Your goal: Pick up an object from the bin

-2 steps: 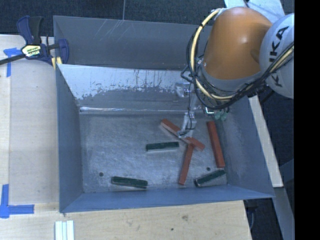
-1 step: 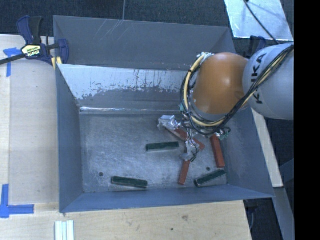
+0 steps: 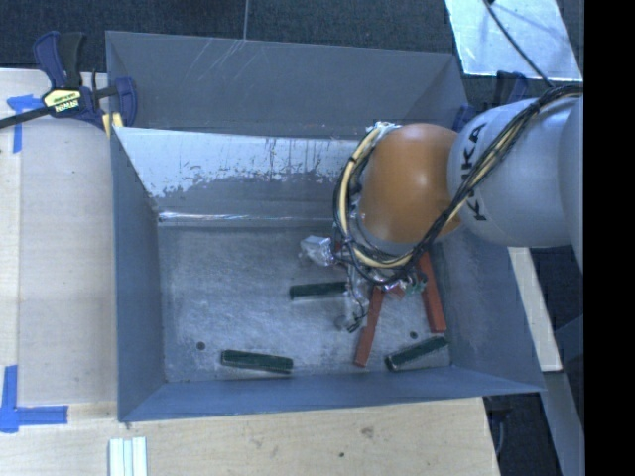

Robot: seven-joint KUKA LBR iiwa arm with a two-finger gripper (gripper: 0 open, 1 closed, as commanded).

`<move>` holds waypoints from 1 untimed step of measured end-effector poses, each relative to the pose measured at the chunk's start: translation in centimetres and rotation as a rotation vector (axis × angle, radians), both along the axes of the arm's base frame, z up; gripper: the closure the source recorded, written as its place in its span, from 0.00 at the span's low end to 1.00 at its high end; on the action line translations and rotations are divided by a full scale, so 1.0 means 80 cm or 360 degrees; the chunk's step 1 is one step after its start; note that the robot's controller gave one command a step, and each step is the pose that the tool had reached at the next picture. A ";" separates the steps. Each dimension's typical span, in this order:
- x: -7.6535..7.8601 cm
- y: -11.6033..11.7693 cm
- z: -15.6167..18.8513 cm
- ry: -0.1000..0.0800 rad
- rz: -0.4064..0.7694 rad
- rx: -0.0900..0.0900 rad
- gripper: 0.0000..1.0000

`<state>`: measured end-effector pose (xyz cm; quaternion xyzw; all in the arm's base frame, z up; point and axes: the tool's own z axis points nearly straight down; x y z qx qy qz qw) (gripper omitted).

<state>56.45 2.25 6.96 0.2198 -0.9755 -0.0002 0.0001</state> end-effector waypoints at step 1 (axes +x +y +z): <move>0.003 0.000 0.003 -0.0009 0.0000 0.0002 1.00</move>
Offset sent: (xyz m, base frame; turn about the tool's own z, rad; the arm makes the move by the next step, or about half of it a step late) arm 0.0000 0.0000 0.0000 0.0000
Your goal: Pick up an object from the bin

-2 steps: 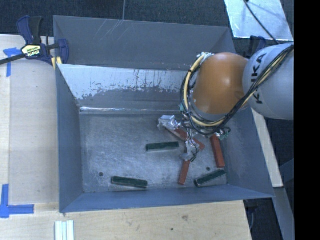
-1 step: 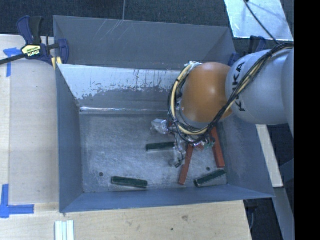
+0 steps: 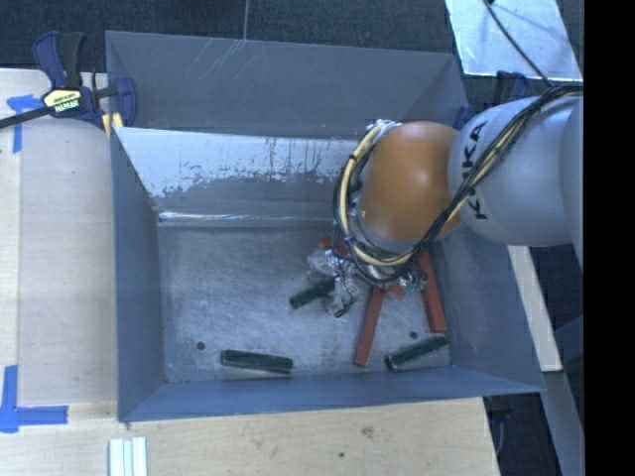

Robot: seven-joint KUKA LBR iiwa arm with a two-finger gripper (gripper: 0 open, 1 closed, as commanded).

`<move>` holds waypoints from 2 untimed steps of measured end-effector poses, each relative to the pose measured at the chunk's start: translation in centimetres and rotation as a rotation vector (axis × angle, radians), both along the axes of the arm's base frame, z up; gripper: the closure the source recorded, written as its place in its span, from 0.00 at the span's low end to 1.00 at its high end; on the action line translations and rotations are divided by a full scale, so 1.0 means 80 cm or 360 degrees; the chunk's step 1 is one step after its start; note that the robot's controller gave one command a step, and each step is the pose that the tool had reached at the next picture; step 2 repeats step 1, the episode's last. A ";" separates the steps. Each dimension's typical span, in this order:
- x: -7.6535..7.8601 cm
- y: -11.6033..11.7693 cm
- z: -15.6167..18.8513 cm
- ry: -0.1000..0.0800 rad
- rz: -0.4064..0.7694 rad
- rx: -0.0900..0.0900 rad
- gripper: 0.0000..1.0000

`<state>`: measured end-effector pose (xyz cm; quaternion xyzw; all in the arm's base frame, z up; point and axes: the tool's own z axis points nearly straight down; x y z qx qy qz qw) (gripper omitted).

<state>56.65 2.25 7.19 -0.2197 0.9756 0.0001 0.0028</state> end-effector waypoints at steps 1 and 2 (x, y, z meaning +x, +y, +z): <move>-0.027 -0.028 0.234 -0.0011 0.0064 -0.0003 1.00; -0.027 -0.028 0.234 -0.0011 0.0064 -0.0003 1.00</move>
Offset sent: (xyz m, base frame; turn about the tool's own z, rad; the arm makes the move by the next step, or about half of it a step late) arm -0.0234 -0.0213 0.1814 -0.0432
